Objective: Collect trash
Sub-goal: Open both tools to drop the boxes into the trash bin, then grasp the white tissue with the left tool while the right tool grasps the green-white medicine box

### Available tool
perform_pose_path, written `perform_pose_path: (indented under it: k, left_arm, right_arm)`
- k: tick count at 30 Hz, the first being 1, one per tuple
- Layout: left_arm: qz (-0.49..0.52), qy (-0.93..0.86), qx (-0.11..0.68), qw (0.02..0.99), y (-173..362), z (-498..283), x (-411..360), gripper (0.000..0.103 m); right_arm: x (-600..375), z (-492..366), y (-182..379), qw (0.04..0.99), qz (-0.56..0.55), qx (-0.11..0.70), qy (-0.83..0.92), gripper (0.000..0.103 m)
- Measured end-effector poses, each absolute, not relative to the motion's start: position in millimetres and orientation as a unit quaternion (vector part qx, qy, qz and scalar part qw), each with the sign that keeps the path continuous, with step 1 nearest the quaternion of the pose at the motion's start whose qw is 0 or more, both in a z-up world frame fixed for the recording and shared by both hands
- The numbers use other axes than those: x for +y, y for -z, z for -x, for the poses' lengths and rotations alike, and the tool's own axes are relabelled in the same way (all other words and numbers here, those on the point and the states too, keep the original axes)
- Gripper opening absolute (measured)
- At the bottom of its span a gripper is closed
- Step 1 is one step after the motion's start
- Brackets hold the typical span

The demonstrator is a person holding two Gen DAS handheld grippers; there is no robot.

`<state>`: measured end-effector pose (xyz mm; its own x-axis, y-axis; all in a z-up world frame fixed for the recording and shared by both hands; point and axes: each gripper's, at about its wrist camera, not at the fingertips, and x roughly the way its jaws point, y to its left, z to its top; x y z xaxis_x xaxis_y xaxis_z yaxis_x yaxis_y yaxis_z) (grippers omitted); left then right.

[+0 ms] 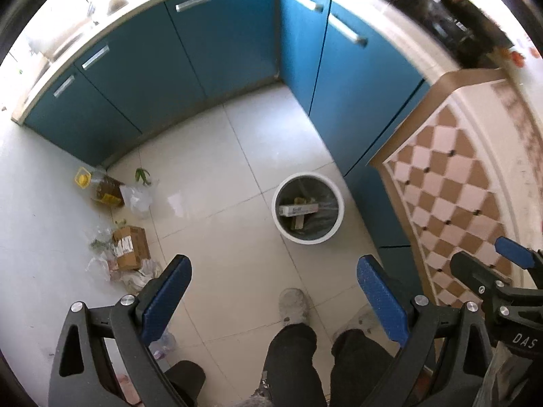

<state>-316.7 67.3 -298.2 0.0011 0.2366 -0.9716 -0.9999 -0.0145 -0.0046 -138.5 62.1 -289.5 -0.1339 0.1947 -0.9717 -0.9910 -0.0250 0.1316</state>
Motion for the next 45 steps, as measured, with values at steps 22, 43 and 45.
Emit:
perform_pose_path:
  k: [22,43,45]
  left_arm:
    - [0.352,-0.408,0.492,0.684,210.3,-9.7,100.5,0.099]
    - [0.393,-0.359,0.574,0.623,316.4,-190.0,105.0,0.004]
    - [0.375,-0.387,0.569,0.621,312.2,-188.0,114.4,0.004]
  right_arm:
    - [-36.2,-162.3,164.5,0.642,0.199,0.57,-0.472,0.103]
    - [-14.9,-419.6,276.0,0.671,0.192,0.62,-0.36,0.101]
    - [1.8,-421.5,283.1,0.669,0.201,0.617,-0.363,0.101]
